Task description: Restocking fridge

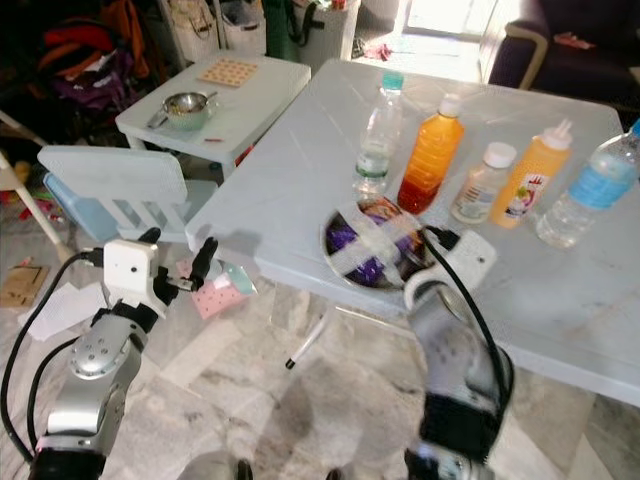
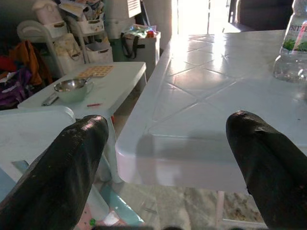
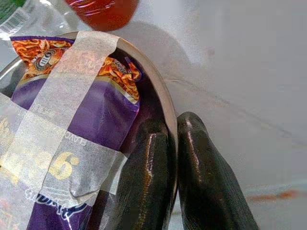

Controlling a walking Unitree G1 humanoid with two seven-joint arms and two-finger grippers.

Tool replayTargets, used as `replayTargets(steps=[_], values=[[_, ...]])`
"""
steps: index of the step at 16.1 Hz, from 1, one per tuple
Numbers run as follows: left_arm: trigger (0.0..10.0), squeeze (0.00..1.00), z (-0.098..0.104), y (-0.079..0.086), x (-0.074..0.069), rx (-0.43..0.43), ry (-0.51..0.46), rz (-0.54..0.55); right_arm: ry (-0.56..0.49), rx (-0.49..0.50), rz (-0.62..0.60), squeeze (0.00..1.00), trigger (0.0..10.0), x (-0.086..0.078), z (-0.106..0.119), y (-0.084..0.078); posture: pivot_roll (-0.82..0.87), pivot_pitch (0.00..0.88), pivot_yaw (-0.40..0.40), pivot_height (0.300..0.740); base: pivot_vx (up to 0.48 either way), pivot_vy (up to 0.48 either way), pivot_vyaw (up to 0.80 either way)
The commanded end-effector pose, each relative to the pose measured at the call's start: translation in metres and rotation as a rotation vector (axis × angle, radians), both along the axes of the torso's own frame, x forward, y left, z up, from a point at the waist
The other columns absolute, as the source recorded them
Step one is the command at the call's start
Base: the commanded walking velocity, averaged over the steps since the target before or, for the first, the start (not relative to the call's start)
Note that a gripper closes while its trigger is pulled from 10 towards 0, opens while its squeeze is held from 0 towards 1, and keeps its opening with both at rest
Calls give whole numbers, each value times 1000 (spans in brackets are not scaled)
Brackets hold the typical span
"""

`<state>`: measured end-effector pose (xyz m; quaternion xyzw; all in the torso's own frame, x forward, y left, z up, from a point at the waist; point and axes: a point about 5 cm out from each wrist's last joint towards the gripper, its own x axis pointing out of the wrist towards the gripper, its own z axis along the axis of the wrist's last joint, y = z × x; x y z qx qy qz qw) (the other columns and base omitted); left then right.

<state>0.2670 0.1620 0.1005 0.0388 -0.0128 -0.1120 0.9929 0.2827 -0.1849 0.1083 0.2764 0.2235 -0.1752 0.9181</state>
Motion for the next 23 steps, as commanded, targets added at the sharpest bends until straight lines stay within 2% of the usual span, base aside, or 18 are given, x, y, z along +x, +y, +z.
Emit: replayTargets(steps=[1, 2, 3, 7, 14, 15, 16, 17, 22, 23], values=[[10000, 0, 1, -2, 3, 2, -10, -9, 116, -39, -24, 0, 10000, -13, -18, -7, 56, 11, -6, 740, 0, 0, 0], [10000, 0, 1, -4, 3, 0, -10, -13, 129, -40, -22, 988, 10000, -17, -22, -8, 55, 10, -6, 740, 0, 0, 0], [10000, 0, 1, -5, 3, -1, -11, -15, 130, -40, -19, 1000, 10000, -17, -23, -9, 57, 7, -6, 740, 0, 0, 0], [10000, 0, 2, -1, 4, 5, -15, -10, 107, -18, 36, 1000, 10000, -7, -18, -6, 63, 7, -4, 740, 0, 0, 0], [10000, 0, 1, -3, 3, 2, -14, -9, 62, -56, 74, 1000, 10000, 3, -8, -9, 66, 14, -4, 740, 0, 0, 0], [10000, 0, 1, -3, 3, 2, -15, -9, 51, -54, 83, 902, 10000, 6, -6, -9, 66, 14, -4, 740, 0, 0, 0], [10000, 0, 1, -3, 4, 2, -15, -10, 44, -48, 97, 565, 10000, 9, -4, -8, 64, 18, -2, 740, 0, 0, 0], [10000, 0, 1, -3, 4, 3, -14, -11, 40, -36, 126, 0, 10000, 12, -3, -5, 64, 18, -2, 740, 0, 0, 0], [10000, 0, 1, -3, 2, 5, -10, -10, 93, -21, 256, 0, 10000, 18, -12, 11, 72, 23, -7, 740, 0, 0, 0], [10000, 0, 0, -2, 1, 6, -7, -8, 131, -25, 289, 0, 3451, 15, -20, 12, 75, 25, -10, 740, 0, 0, 0]])
